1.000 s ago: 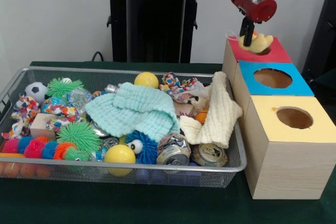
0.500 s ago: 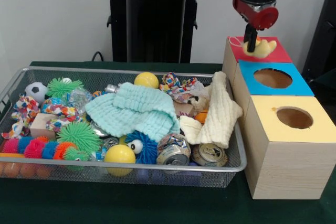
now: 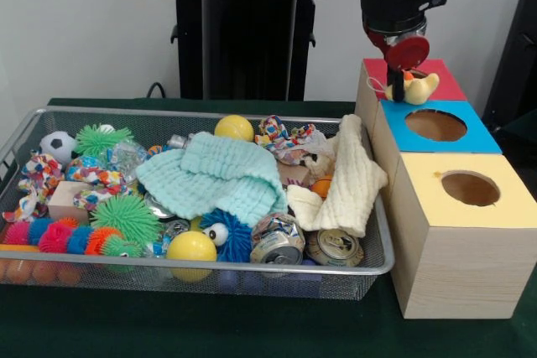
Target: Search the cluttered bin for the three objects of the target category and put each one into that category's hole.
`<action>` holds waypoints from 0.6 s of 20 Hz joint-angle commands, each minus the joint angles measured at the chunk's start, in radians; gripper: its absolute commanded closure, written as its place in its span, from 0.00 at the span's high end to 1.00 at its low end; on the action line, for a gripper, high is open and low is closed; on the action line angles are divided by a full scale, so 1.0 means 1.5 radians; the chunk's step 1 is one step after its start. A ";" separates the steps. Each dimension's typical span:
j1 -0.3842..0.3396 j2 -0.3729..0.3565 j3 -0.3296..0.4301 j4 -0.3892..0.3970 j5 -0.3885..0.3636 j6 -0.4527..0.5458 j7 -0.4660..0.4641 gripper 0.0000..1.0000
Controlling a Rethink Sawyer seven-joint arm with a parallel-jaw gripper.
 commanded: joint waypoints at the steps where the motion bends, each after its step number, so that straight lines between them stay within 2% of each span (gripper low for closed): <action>1: -0.045 0.119 0.145 0.019 -0.011 -0.012 -0.041 0.00; 7: -0.048 0.105 0.146 0.018 -0.024 0.035 -0.027 0.00; 12: -0.055 0.058 0.149 0.035 -0.025 0.120 -0.020 0.00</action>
